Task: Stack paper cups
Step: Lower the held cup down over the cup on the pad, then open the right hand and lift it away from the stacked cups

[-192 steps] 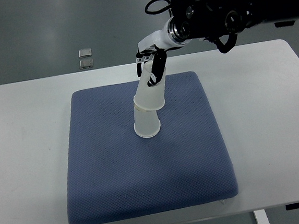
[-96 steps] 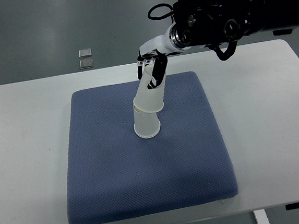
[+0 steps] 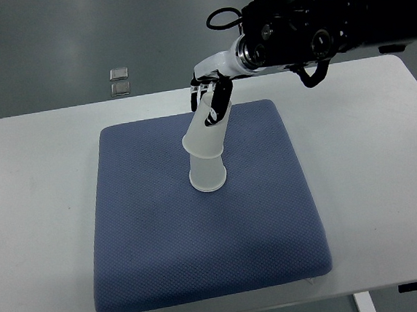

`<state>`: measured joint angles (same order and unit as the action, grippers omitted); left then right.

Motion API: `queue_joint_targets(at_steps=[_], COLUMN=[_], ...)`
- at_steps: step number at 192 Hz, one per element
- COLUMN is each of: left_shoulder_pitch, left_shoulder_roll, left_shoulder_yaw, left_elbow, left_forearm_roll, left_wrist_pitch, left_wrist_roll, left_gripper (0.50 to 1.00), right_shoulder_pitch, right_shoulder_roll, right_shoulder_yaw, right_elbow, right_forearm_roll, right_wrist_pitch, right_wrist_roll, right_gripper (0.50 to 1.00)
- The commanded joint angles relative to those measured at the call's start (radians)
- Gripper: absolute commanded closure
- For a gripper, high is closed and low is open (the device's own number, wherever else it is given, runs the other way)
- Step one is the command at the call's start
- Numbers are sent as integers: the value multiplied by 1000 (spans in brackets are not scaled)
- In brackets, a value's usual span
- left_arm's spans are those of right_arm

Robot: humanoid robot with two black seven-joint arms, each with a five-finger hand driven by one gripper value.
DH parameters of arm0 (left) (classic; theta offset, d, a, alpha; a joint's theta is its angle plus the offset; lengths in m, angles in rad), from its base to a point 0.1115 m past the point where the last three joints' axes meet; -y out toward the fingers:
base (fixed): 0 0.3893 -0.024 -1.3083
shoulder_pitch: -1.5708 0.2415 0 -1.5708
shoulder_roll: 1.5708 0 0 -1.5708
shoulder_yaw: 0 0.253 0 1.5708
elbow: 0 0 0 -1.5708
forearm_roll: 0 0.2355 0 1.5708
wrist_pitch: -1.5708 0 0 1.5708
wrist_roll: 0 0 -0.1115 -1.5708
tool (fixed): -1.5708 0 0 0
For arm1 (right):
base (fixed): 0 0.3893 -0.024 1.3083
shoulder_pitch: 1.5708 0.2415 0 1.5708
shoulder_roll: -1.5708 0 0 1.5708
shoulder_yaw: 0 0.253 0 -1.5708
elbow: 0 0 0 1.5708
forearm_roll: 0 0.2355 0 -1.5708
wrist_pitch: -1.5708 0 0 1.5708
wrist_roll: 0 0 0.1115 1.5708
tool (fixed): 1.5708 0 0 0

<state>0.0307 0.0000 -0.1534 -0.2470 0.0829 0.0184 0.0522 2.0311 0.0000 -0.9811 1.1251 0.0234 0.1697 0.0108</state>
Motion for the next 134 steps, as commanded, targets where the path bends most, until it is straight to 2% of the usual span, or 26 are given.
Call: queue_joint_targets(at_steps=[1,86,134], left_shoulder_pitch=[0,0,0], left_shoulder_roll=[0,0,0], left_shoulder_yaw=[0,0,0], left_elbow=[0,0,0], left_forearm_roll=[0,0,0], left_wrist_pitch=[0,0,0], left_wrist_roll=[0,0,0], left_gripper=[500,500,500], right_shoulder_pitch=[-5,-57,-89], right_shoulder_roll=[0,0,0], right_shoulder_yaw=[15,16,16], right_elbow=[-1,-1,-1], right_forearm_roll=[0,-2,-5], right_wrist_pitch=[-1,-24,-42], right_wrist_roll=[1,5,5], right_gripper=[783,783,758])
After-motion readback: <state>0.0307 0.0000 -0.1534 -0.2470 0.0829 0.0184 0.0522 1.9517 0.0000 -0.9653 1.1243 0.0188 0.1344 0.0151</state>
